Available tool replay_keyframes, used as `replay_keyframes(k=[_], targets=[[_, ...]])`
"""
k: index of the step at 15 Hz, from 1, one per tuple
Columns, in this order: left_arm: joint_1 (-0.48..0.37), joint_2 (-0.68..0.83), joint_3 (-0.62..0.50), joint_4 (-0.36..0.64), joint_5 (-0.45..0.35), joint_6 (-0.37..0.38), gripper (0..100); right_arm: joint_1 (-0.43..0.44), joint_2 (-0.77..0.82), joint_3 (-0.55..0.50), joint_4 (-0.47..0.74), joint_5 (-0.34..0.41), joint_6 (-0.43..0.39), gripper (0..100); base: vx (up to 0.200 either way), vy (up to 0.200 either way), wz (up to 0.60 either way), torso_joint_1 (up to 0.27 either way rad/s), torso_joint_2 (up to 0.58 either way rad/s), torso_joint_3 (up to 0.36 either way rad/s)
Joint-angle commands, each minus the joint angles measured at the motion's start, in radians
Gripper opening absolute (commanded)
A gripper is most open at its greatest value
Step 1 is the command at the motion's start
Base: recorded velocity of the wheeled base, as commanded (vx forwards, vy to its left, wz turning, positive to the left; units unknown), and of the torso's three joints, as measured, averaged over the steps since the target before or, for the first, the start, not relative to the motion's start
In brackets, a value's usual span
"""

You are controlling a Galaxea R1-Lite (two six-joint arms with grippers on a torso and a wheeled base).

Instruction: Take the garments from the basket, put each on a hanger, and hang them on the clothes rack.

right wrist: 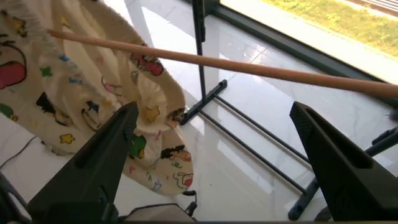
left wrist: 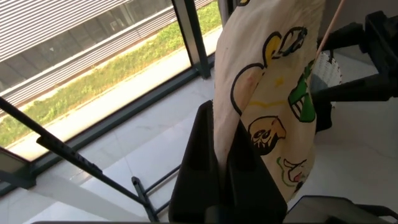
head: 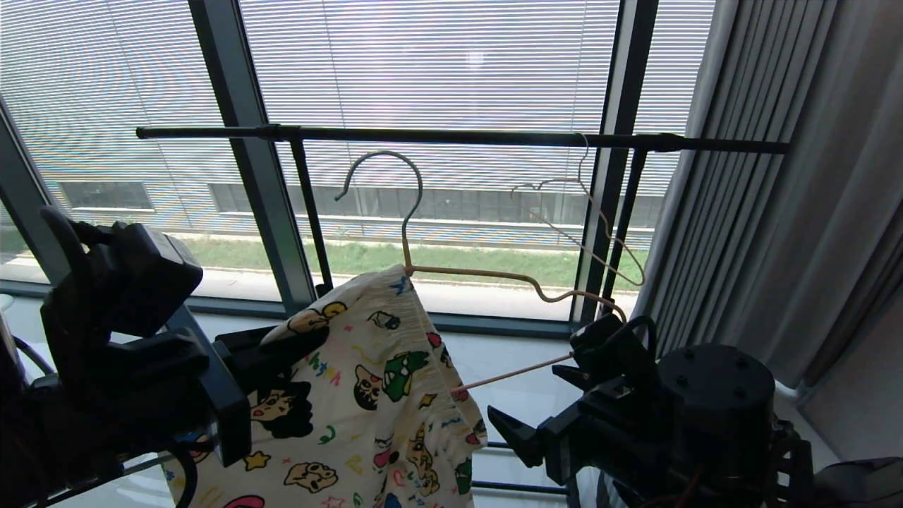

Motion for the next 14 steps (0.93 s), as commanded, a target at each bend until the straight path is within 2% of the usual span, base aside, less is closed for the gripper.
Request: replay_keyframes(k=[1,4,8,13,14], targets=[[-0.002,0.000,-0.008,0.000,0.000,0.009,0,-0.014,0.107,-0.061,-0.007,-0.016,0.005,100,0.000,0.000,0.00,0.000,0.00,0.000],[0.000,0.016,-0.014,-0.002,0.001,0.019,0,-0.007,0.111,-0.067,-0.007,-0.016,0.003,100,0.000,0.000,0.00,0.000,0.00,0.000],[0.015,0.059,-0.019,-0.075,0.034,0.019,0,0.004,0.107,-0.069,-0.007,-0.021,-0.003,100,0.000,0.000,0.00,0.000,0.00,0.000],[0.015,0.073,-0.020,-0.091,0.038,0.019,0,0.069,0.108,-0.069,-0.007,-0.021,-0.003,100,0.000,0.000,0.00,0.000,0.00,0.000],[0.015,0.075,-0.023,-0.091,0.038,0.019,0,0.102,0.111,-0.069,-0.007,-0.021,-0.003,100,0.000,0.000,0.00,0.000,0.00,0.000]])
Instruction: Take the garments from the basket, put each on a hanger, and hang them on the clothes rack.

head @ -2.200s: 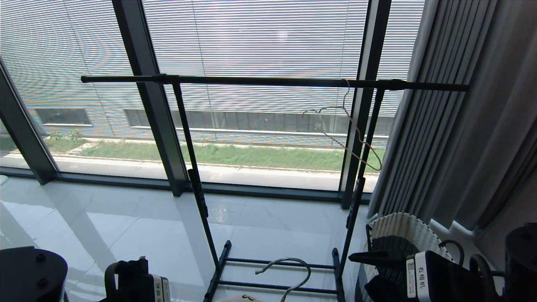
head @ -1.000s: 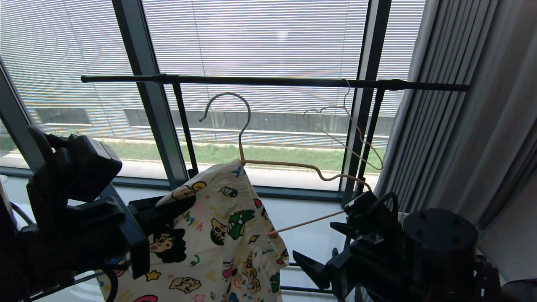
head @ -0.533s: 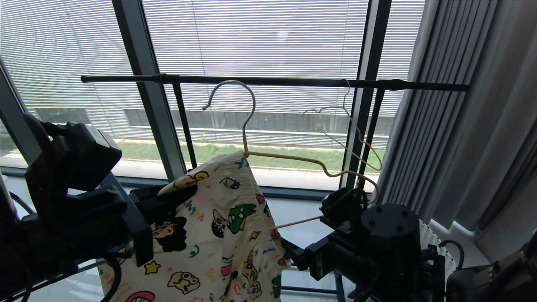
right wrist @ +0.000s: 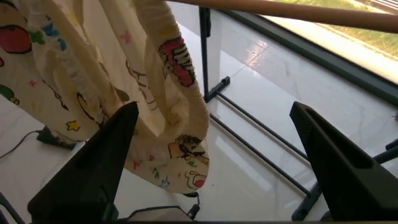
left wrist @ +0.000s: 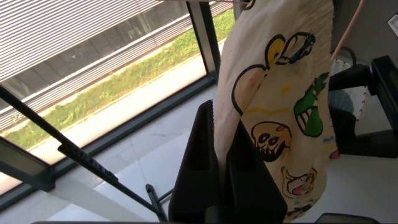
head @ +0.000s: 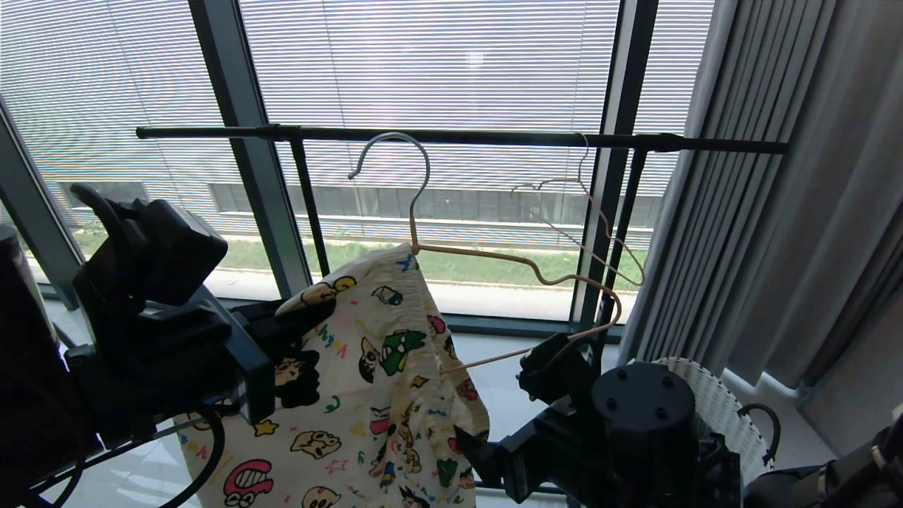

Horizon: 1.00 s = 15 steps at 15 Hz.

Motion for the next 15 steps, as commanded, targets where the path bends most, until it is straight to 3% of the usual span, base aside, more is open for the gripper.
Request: replay_keyframes(k=[1,3,6,15], targets=[[0.000,0.005,-0.002,0.000,-0.001,0.000,0,0.040,0.002,0.000,0.000,0.001,0.000,100,0.000,0.000,0.00,0.000,0.00,0.000],[0.000,0.004,-0.009,0.000,-0.001,0.000,0,0.043,0.015,0.002,0.000,-0.005,0.000,100,0.000,0.000,0.00,0.000,0.00,0.000],[0.000,0.002,-0.025,0.000,-0.001,-0.002,0,0.033,0.056,0.002,0.000,-0.077,0.008,100,0.000,0.000,0.00,0.000,0.00,0.000],[0.002,-0.002,-0.033,0.000,0.001,-0.002,0,0.020,0.085,-0.003,0.000,-0.123,0.008,100,0.000,0.000,0.00,0.000,0.00,0.000]])
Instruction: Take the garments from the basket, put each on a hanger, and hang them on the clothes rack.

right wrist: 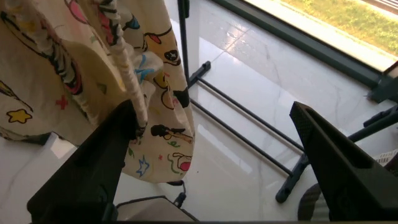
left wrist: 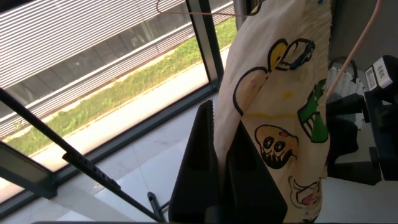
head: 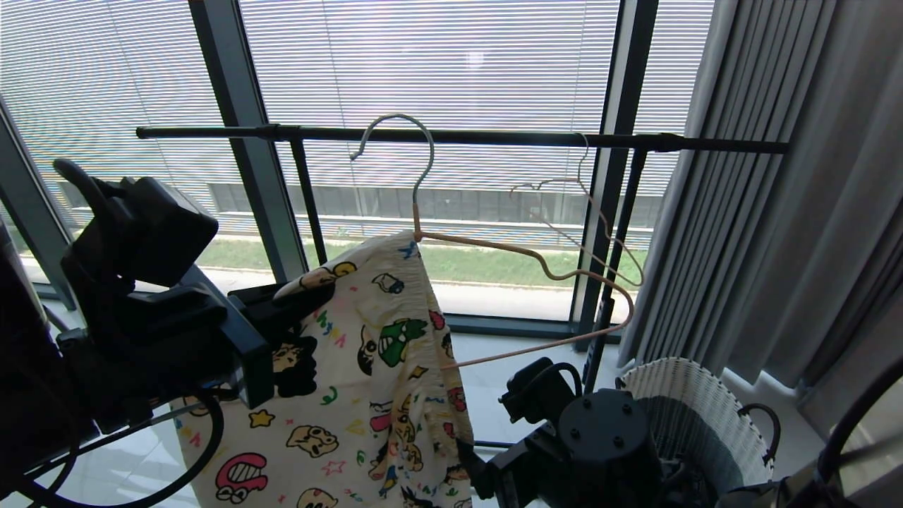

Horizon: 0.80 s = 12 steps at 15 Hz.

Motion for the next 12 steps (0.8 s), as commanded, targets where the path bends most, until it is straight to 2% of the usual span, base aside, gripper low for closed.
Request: replay_keyframes(k=[1,8,9,12], targets=[[0.001,-0.001,0.000,-0.001,0.000,0.001,0,0.000,0.002,0.000,0.000,-0.001,0.000,100,0.000,0.000,0.00,0.000,0.00,0.000],[0.010,0.002,0.001,-0.001,0.000,0.002,0,-0.034,0.000,0.002,0.000,-0.033,-0.008,100,0.000,0.000,0.00,0.000,0.00,0.000],[0.013,0.002,0.001,-0.002,0.000,0.002,0,-0.040,-0.003,0.002,0.000,-0.036,-0.009,0,0.000,0.000,0.00,0.000,0.00,0.000],[0.022,0.003,0.003,-0.002,0.000,0.002,0,-0.058,-0.021,0.000,0.000,-0.037,-0.026,0,0.000,0.000,0.00,0.000,0.00,0.000]])
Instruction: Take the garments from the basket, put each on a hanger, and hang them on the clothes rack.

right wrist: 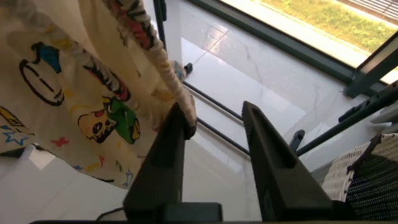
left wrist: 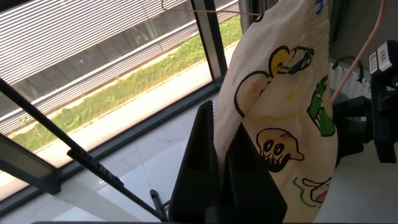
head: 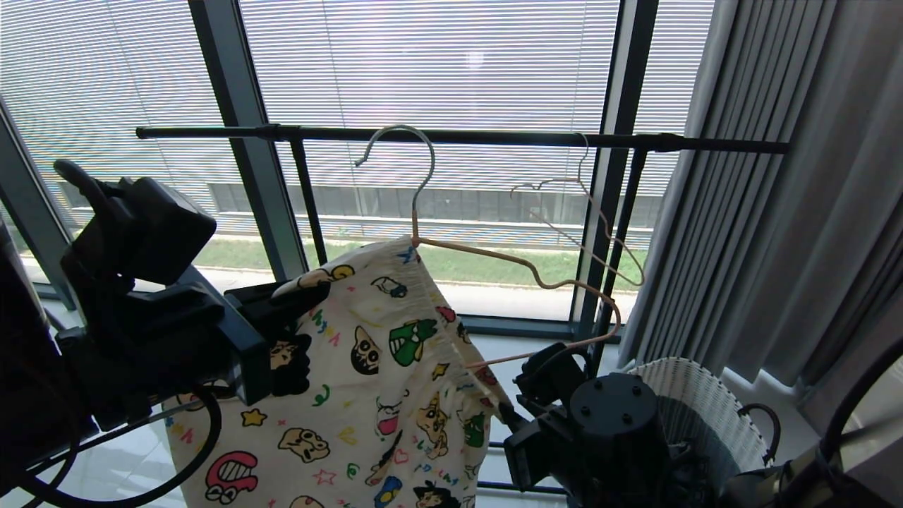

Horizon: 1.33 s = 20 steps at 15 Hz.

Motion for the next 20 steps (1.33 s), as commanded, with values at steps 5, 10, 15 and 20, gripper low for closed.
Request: replay_keyframes(k=[5,10,15,20], targets=[[0.030,0.011,0.023,-0.066,0.031,0.019,0,-0.098,-0.066,-0.001,0.000,0.001,-0.032,0,0.000,0.000,0.00,0.000,0.00,0.000],[0.053,0.010,0.037,-0.093,0.031,0.043,0,-0.217,-0.106,-0.002,0.000,0.012,-0.051,0,0.000,0.000,0.00,0.000,0.00,0.000],[0.052,0.003,0.065,-0.093,0.029,0.078,0,-0.327,-0.138,-0.020,0.000,0.113,-0.122,0,0.000,0.000,0.00,0.000,0.00,0.000],[0.050,0.006,0.126,-0.093,-0.008,0.132,0,-0.367,-0.139,-0.077,0.006,0.138,-0.154,0,0.000,0.000,0.00,0.000,0.00,0.000]])
